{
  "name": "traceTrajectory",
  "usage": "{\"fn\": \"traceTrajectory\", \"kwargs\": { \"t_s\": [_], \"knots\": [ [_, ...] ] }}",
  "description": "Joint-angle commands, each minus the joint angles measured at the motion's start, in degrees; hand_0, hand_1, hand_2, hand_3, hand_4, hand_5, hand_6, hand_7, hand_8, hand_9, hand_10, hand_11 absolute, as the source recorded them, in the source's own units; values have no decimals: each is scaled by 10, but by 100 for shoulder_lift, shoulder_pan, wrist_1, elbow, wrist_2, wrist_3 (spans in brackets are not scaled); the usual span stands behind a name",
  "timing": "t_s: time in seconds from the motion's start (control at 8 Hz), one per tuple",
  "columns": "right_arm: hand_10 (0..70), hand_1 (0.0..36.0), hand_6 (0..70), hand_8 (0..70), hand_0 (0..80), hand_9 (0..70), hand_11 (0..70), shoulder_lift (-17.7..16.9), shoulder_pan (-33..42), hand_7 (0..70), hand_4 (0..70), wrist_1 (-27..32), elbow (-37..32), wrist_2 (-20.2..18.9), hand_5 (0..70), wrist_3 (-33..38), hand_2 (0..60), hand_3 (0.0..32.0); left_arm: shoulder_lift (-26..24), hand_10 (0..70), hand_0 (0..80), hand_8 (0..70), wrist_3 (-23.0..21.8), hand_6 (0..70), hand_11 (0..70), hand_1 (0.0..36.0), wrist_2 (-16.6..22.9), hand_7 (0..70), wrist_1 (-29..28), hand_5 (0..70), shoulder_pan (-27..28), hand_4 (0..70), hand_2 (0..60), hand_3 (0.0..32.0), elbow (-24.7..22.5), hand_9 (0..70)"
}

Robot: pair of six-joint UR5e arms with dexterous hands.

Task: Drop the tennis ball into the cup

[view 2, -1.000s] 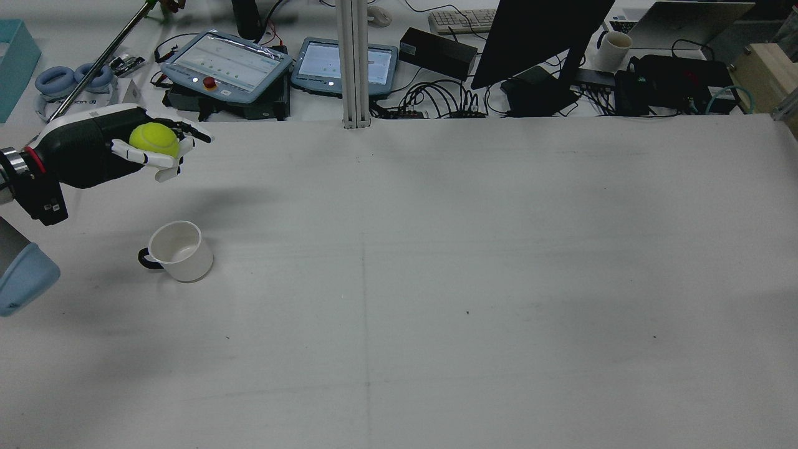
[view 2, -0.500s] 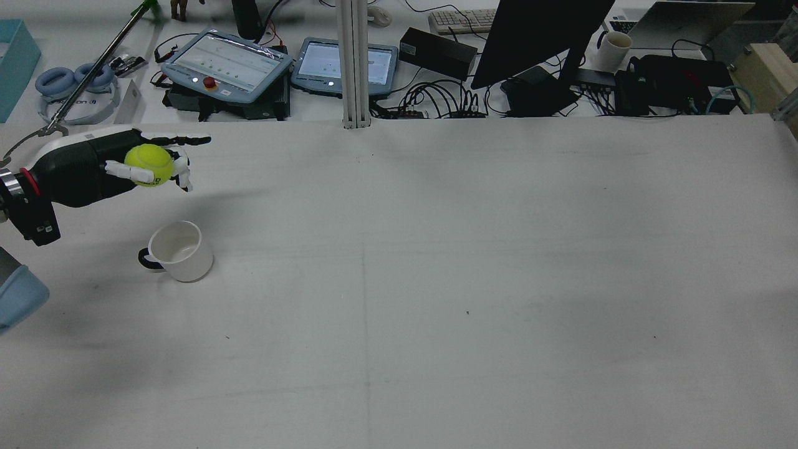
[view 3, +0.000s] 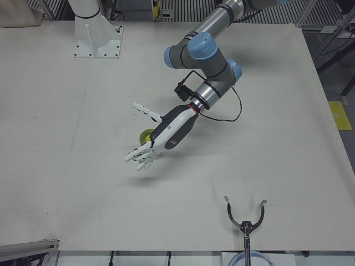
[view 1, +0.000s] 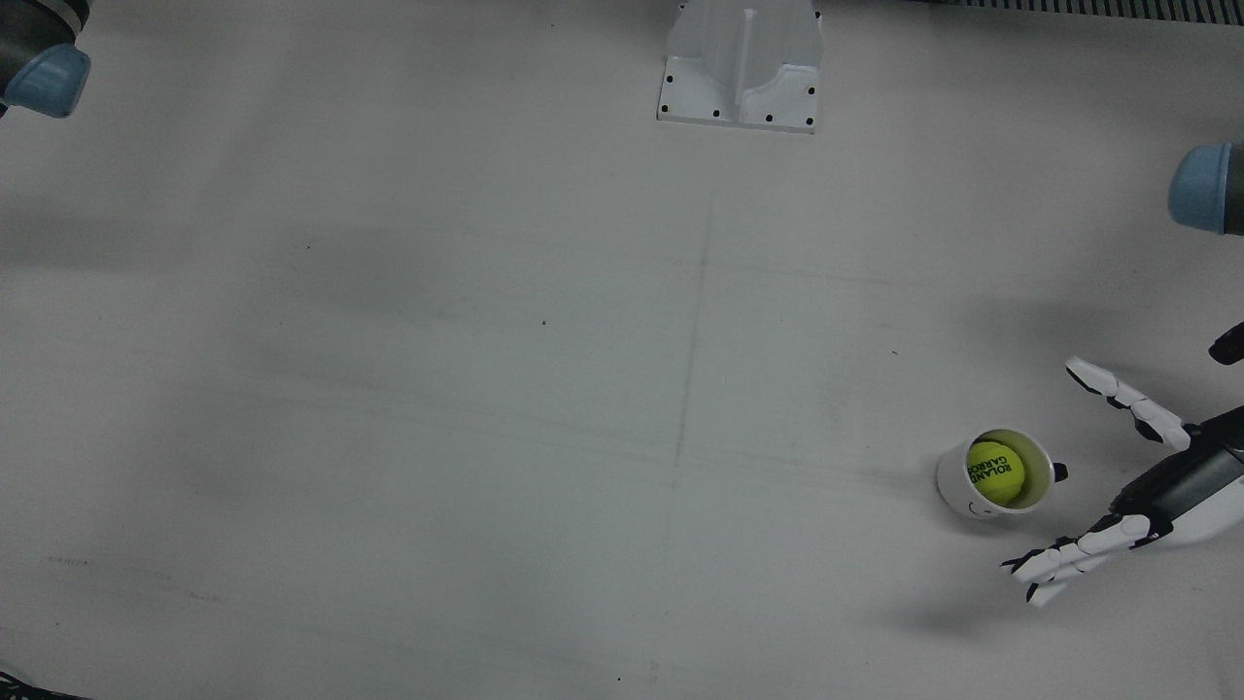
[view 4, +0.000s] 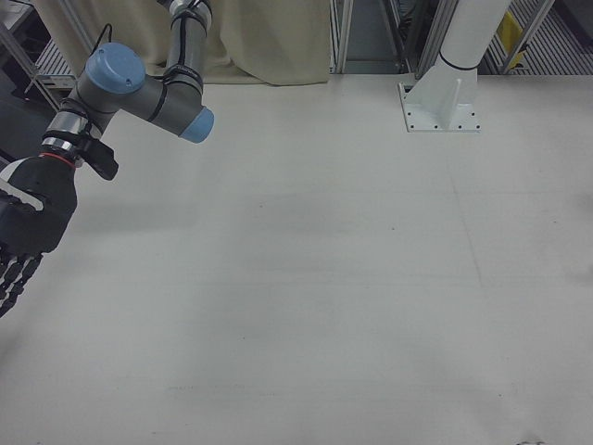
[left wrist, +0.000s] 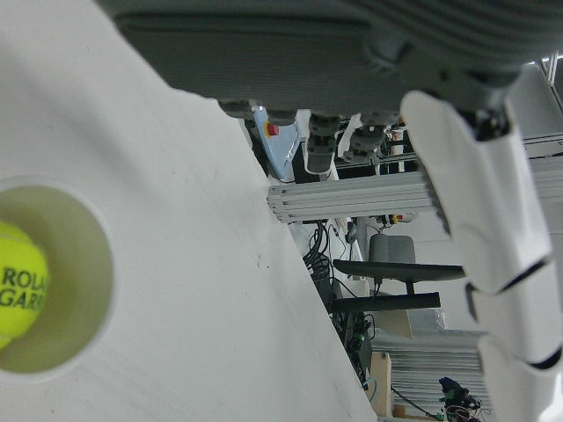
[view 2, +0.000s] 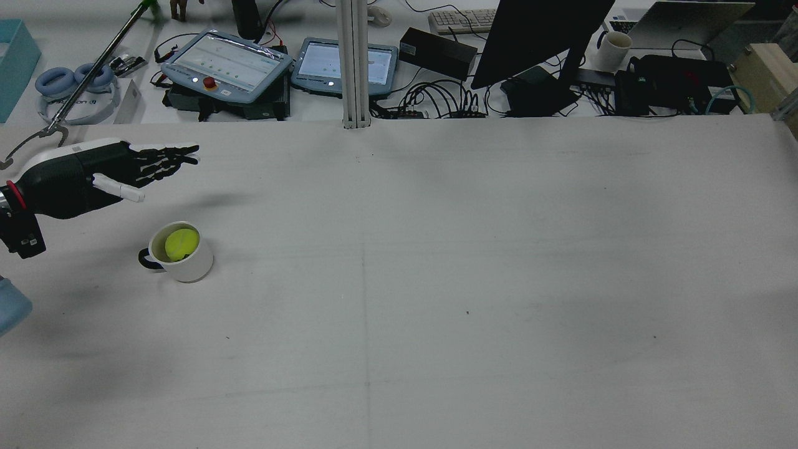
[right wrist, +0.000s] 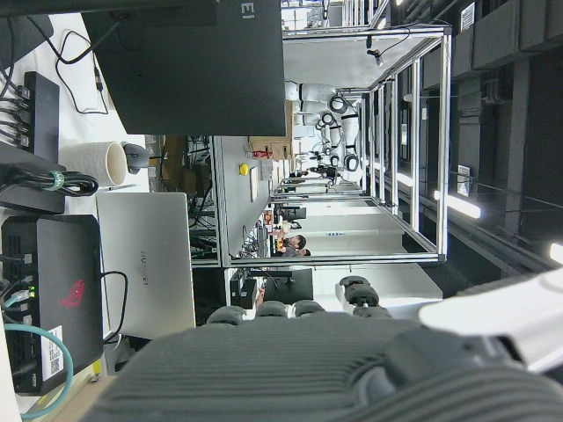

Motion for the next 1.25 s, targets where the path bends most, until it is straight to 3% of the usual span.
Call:
{"fn": "traceTrajectory", "kwargs": {
  "t_s": [0.0, 0.12, 0.25, 0.5, 0.62, 0.75, 1.12],
  "knots": [
    [0, 0, 0, 0, 0, 0, 0, -7, 0, 0, 0, 0, 0, 0, 0, 0, 0, 0, -362, 0, 452, 0, -71, 13, 0, 154, -50, 124, 303, 8, -450, 54, 136, 0, -76, 10],
    [0, 0, 0, 0, 0, 0, 0, -7, 0, 0, 0, 0, 0, 0, 0, 0, 0, 0, -948, 0, 469, 0, -28, 3, 0, 170, -76, 102, 601, 4, -924, 1, 58, 0, 273, 6],
    [0, 0, 0, 0, 0, 0, 0, -7, 0, 0, 0, 0, -9, 0, 0, -9, 0, 0, -1293, 0, 477, 0, -27, 0, 0, 178, -146, 60, 604, 2, -1390, 0, 8, 0, 842, 0],
    [0, 0, 0, 0, 0, 0, 0, -7, 0, 0, 0, 0, 9, 0, 0, -9, 0, 0, -1209, 0, 489, 0, -36, 0, 0, 188, -191, 50, 481, 4, -2164, 0, 0, 0, 1277, 0],
    [0, 0, 0, 0, 0, 0, 0, -7, 9, 0, 0, 0, 26, 0, 0, -9, 0, 0, -861, 0, 498, 0, -62, 0, 0, 202, -191, 55, 463, 4, -2412, 0, 0, 0, 1200, 0],
    [0, 0, 0, 0, 0, 0, 0, -7, 9, 0, 0, 0, 26, 0, 0, -9, 0, 0, -631, 0, 490, 0, -45, 0, 0, 199, -182, 52, 324, 5, -2518, 0, 19, 0, 1130, 0],
    [0, 0, 0, 0, 0, 0, 0, -7, 0, 0, 0, 0, 18, 0, 0, -9, 0, 0, -646, 0, 475, 0, -19, 0, 0, 188, -182, 62, 305, 0, -2493, 0, 53, 0, 1111, 0]
  ]
}}
